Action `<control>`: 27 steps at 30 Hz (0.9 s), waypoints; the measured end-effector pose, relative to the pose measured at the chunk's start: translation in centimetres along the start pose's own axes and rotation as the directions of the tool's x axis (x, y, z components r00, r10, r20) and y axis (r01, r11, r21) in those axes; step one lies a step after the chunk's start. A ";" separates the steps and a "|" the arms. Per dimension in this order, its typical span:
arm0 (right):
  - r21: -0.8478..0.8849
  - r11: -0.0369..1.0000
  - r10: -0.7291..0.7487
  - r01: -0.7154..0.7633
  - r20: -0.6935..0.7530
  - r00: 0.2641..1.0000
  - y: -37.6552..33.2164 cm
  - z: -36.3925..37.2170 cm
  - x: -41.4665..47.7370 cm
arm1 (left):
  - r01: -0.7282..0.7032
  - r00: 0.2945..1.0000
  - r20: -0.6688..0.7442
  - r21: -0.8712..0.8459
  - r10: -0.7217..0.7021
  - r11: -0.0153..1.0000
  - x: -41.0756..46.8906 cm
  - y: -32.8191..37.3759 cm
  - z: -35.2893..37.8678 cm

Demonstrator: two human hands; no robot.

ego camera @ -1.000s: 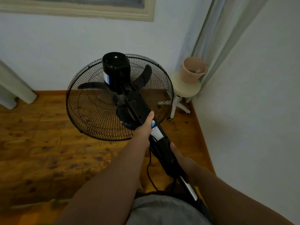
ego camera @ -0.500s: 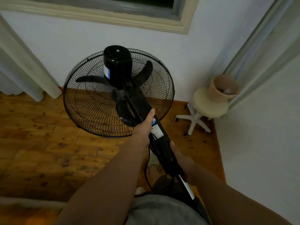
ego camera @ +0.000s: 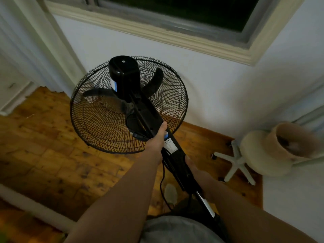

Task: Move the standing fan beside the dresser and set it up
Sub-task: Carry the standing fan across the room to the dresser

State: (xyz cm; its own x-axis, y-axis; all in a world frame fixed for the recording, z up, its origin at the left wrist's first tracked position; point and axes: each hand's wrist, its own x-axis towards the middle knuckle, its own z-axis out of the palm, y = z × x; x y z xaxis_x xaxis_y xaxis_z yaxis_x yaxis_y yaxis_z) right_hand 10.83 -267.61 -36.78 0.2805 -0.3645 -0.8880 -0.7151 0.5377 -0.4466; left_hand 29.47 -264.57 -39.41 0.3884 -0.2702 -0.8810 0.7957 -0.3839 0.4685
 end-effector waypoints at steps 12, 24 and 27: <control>-0.312 0.942 -0.086 0.125 0.138 0.987 -11.0 5.2 3.8 | -0.038 0.991 -0.135 -0.233 0.006 0.972 3.5 7.4 -6.3; -0.642 0.762 0.041 0.081 0.173 0.984 -21.1 22.5 5.6 | -0.091 0.988 -0.152 -0.392 0.034 0.915 7.4 16.0 -23.6; -0.702 0.707 0.040 0.084 0.158 0.987 -23.5 27.4 5.9 | -0.113 0.985 -0.167 -0.423 0.045 0.899 7.7 18.8 -28.3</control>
State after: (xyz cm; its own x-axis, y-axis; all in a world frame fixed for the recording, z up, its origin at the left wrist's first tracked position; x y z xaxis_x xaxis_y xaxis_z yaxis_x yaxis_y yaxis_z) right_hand 46.82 -261.56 -34.56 0.3496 -0.2182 -0.9112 -0.9316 -0.1845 -0.3132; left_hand 60.55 -248.86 -39.31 0.4958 -0.1360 -0.8577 0.8683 0.0593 0.4926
